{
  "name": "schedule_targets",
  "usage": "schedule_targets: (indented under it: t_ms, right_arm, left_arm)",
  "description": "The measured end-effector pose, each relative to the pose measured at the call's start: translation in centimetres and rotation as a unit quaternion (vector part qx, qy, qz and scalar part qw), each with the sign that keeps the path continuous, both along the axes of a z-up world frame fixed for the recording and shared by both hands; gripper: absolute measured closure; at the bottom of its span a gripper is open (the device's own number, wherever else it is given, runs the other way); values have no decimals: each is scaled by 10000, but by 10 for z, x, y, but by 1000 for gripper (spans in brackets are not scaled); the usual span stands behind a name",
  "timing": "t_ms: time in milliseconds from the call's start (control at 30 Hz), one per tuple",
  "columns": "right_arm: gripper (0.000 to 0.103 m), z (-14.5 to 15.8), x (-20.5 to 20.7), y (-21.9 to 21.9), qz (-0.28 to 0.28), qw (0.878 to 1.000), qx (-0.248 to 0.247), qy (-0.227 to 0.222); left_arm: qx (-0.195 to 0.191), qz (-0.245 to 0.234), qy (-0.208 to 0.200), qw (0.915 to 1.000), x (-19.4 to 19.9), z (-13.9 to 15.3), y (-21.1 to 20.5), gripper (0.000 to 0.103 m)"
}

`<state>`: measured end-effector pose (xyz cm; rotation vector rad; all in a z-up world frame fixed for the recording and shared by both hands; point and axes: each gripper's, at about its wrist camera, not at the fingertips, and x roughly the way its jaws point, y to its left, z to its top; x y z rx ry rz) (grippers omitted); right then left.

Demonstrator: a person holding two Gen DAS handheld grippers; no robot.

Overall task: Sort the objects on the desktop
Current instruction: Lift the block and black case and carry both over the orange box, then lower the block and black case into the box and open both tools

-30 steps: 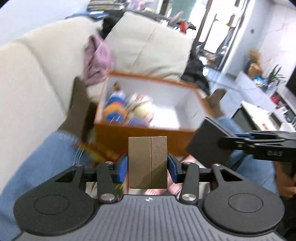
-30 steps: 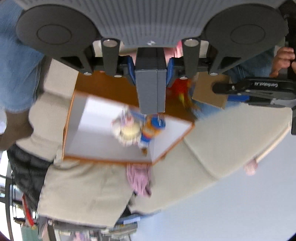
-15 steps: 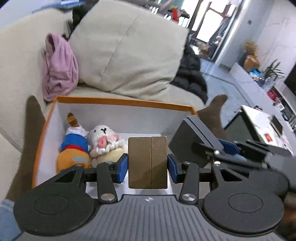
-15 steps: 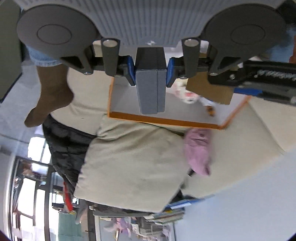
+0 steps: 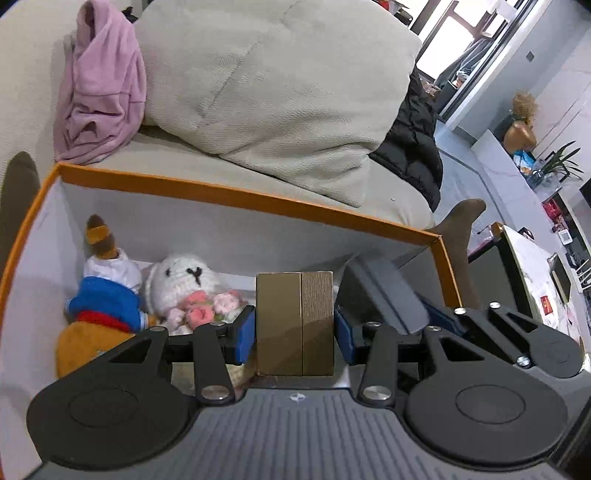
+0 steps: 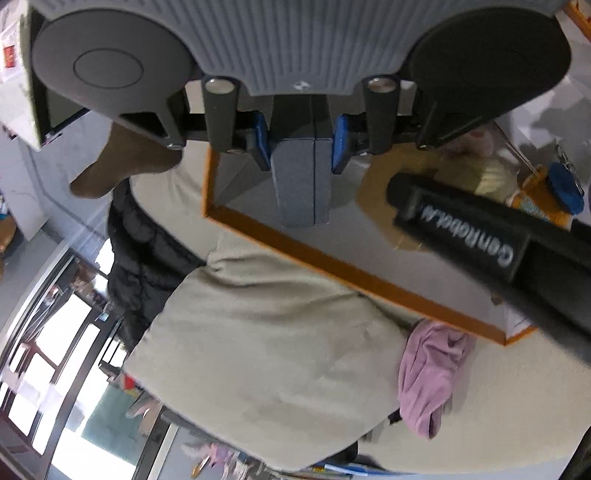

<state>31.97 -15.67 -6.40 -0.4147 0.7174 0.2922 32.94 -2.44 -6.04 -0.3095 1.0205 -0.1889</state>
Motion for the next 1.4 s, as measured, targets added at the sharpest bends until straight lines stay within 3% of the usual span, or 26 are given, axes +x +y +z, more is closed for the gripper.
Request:
schedule_targets:
  t_ms: [100, 267, 467, 533, 633, 733, 800, 933, 1100, 1200, 1400]
  right_arm:
    - [67, 1, 1, -2, 64, 10000, 24, -6]
    - [53, 14, -5, -17, 189, 9995, 211, -154]
    - [43, 41, -26, -72, -110, 9893, 1348, -542]
    - [43, 47, -28, -89, -240, 9836, 1756, -348]
    - [44, 52, -29, -101, 195, 9773, 2095, 241]
    - [45, 56, -45, -90, 810, 9837, 1589, 234]
    - [53, 54, -54, -81, 1197, 9861, 1120, 256]
    - [56, 46, -64, -72, 1796, 9822, 394, 379]
    - [59, 38, -67, -62, 2417, 9692, -373, 277]
    - [69, 36, -58, -54, 2636, 9610, -608, 564]
    - [70, 24, -42, -41, 3181, 9340, -1286, 997]
  left_arm:
    - [29, -2, 57, 10000, 5, -5, -6, 52]
    - [29, 20, 133, 9999, 6, -10, -12, 51]
    - [364, -201, 194, 9989, 1, -12, -20, 51]
    - [407, -327, 238, 9983, -3, -13, -24, 51]
    - [517, -422, 297, 9973, -5, -16, -31, 51]
    - [568, -428, 342, 9969, -3, -21, -38, 51]
    - [552, -459, 372, 9967, -2, -24, -42, 51]
    - [542, -539, 441, 9961, 0, -27, -48, 51]
    - [135, -499, 614, 9968, -2, -29, -41, 50]
    - [-5, -496, 671, 9965, -4, -29, -35, 49]
    - [-496, -556, 844, 9936, -9, -34, -19, 49]
